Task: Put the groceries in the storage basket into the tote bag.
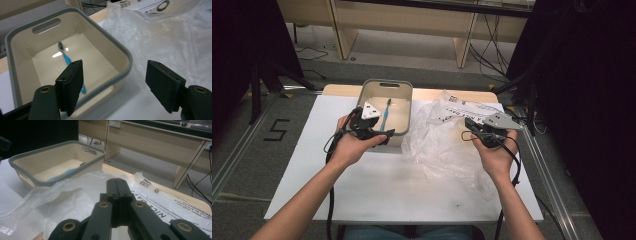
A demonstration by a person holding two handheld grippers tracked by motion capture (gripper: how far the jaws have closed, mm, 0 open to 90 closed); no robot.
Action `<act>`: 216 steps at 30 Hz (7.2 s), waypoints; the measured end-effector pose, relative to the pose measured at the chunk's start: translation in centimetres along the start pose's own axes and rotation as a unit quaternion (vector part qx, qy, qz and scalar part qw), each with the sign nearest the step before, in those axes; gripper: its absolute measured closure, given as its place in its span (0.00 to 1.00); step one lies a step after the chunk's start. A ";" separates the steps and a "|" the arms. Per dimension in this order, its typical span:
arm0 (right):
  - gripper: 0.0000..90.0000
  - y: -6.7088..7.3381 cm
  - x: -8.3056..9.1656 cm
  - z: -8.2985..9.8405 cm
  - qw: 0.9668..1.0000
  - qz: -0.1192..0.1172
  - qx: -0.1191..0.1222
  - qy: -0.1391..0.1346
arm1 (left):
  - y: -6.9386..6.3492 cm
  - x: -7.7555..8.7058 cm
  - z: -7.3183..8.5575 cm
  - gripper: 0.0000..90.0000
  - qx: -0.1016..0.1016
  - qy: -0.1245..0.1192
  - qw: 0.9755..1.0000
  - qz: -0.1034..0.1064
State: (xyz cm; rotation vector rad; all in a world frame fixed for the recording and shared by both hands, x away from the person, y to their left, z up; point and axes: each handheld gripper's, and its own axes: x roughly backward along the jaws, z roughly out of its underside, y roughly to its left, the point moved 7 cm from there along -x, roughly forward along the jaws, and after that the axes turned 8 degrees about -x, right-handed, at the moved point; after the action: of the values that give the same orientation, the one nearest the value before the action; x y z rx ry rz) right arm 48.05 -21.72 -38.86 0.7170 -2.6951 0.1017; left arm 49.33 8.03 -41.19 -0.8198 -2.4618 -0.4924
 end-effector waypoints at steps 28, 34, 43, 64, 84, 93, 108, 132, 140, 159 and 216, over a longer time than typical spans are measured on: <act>1.00 0.2 -0.3 0.5 1.000 -0.007 0.000 0.010 | 8.0 -10.7 0.0 0.37 0.058 0.134 0.987 -0.068; 1.00 0.0 -0.3 0.5 1.000 -0.005 -0.002 0.009 | 8.6 -12.3 0.4 0.38 0.064 0.153 0.984 -0.070; 1.00 -0.1 -0.3 0.6 1.000 -0.005 -0.004 0.011 | 8.7 -13.7 0.1 0.39 0.056 0.159 0.983 -0.074; 1.00 -0.1 -0.5 1.0 1.000 -0.008 -0.003 0.018 | 9.1 -16.2 2.2 0.45 0.067 0.196 0.976 -0.068; 1.00 -0.1 -0.6 1.2 1.000 -0.008 -0.003 0.021 | 8.6 -17.6 3.4 0.53 0.079 0.209 0.974 -0.047; 1.00 -0.1 -0.6 1.2 1.000 -0.009 -0.004 0.021 | 8.7 -17.7 3.8 0.57 0.089 0.211 0.973 -0.040; 1.00 0.0 -0.6 1.2 1.000 -0.010 -0.004 0.022 | 8.9 -17.8 3.9 0.63 0.111 0.205 0.972 -0.026; 1.00 0.1 -0.7 1.2 1.000 -0.012 -0.005 0.022 | 9.2 -17.7 4.0 0.80 0.126 0.210 0.969 -0.035; 1.00 0.1 -0.7 1.2 1.000 -0.012 -0.005 0.023 | 9.1 -17.7 3.9 0.84 0.125 0.213 0.968 -0.037; 1.00 0.1 -0.7 1.3 1.000 -0.012 -0.005 0.023 | 8.7 -17.7 3.8 0.87 0.108 0.217 0.969 -0.045; 1.00 0.1 -0.8 1.4 1.000 -0.011 -0.005 0.023 | 9.6 -16.5 1.8 0.91 0.110 0.167 0.978 -0.064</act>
State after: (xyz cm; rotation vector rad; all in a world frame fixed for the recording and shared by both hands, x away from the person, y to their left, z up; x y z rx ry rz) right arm 48.23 -21.50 -40.47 0.7317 -2.6413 0.0976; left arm 66.27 8.61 -50.09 -0.4483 -2.2130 -0.3598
